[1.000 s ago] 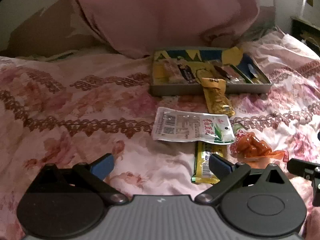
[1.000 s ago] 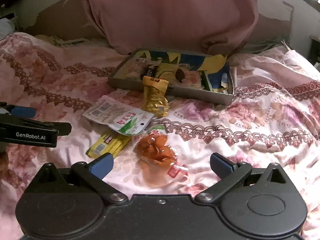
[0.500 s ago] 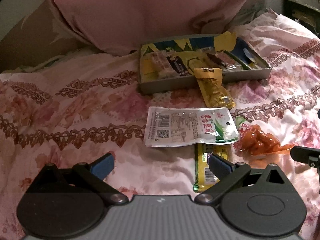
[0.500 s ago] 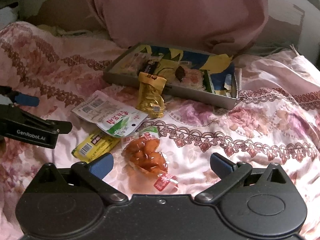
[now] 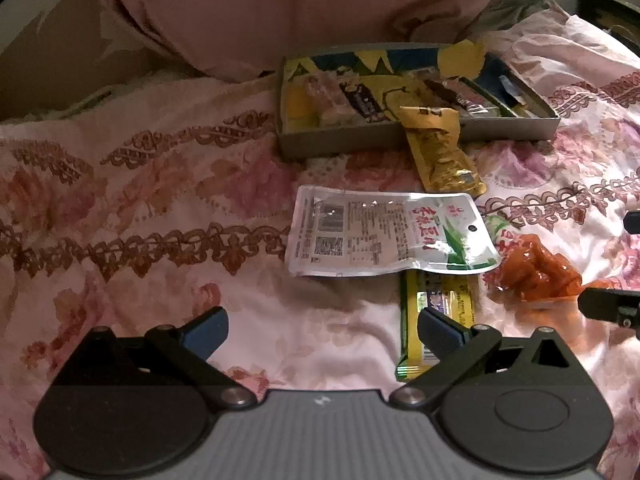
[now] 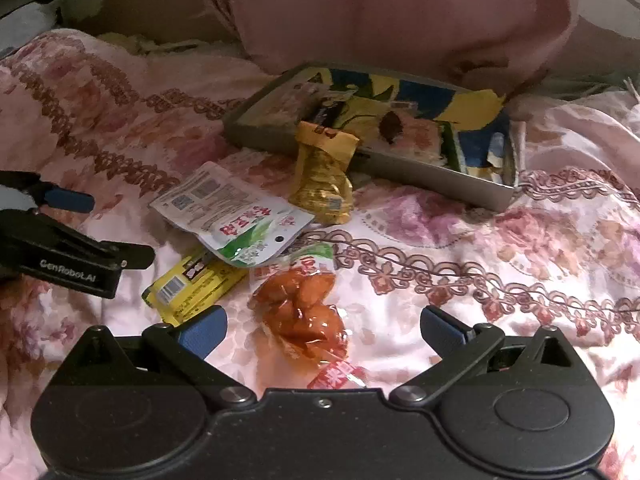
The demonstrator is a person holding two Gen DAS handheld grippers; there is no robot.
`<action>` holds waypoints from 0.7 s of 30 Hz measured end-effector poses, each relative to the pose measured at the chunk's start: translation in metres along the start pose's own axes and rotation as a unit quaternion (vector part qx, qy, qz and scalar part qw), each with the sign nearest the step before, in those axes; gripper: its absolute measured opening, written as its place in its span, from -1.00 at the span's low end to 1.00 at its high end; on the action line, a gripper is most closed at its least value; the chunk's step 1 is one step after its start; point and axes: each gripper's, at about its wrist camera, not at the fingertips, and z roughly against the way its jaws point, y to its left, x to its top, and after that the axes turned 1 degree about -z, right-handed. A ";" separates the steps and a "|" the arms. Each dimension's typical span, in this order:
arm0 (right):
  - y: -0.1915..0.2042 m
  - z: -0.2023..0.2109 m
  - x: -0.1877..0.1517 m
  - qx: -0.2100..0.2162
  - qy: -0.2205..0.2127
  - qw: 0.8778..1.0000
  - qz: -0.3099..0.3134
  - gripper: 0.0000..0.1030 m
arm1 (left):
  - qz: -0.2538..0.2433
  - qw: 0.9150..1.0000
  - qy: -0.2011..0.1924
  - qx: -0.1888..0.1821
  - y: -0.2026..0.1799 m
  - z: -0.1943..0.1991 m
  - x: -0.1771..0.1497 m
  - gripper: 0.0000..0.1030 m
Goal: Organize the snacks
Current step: 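Lower both open tools toward the yellow candy bar and orange candy bag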
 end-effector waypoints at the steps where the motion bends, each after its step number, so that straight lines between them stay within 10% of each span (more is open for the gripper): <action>1: 0.001 -0.001 0.000 0.001 -0.001 1.000 0.003 0.99 | 0.003 1.000 0.003 -0.001 0.001 -0.002 0.000 0.99; 21: 0.013 -0.028 -0.006 -0.006 -0.010 0.999 0.043 0.99 | 0.010 0.999 0.028 -0.040 0.001 -0.022 -0.001 0.99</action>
